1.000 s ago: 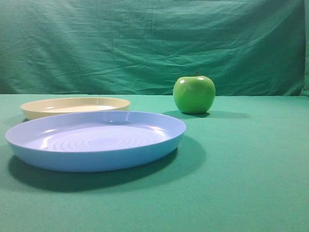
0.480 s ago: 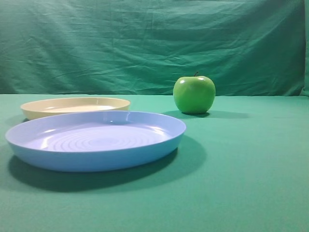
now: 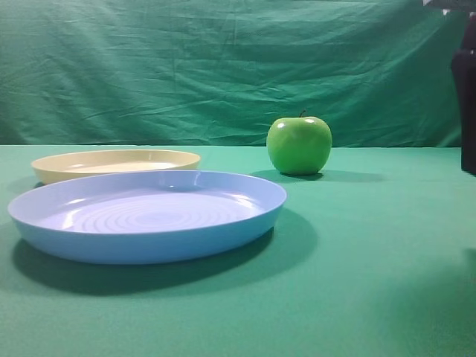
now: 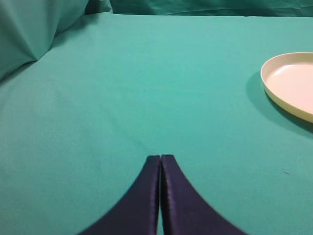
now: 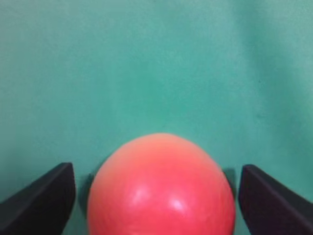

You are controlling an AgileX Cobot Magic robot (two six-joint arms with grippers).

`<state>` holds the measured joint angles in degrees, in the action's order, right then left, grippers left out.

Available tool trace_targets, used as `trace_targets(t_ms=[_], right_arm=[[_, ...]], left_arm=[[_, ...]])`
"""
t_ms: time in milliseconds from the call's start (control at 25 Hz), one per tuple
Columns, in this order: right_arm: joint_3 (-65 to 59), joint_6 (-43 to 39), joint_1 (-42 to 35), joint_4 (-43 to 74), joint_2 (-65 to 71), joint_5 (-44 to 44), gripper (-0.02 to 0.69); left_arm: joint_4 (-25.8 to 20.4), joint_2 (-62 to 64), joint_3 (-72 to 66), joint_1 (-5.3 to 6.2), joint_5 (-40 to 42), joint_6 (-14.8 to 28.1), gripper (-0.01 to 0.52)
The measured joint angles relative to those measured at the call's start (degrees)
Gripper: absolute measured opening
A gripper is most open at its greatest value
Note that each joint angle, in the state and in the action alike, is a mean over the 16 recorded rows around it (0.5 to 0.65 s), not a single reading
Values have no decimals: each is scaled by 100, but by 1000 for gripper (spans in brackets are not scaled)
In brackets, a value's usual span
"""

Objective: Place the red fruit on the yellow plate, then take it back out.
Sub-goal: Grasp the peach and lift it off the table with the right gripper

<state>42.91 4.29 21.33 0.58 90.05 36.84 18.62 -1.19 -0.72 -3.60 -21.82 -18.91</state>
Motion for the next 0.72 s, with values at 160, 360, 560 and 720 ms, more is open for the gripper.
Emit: trace_targets(t_ms=[160,360,560,720], right_arm=[[48,-16,0,3,148,-22,447],[383,-29,0,-4,207,177,318],[1160,138,0,-246,160,491,235],[2056,510,36,-767,160,745,223]], left_arm=[[0,0,0,0,0,0,0],[0,0,0,0,0,0,0],[0,0,0,0,0,0,0],[0,0,0,0,0,0,0]])
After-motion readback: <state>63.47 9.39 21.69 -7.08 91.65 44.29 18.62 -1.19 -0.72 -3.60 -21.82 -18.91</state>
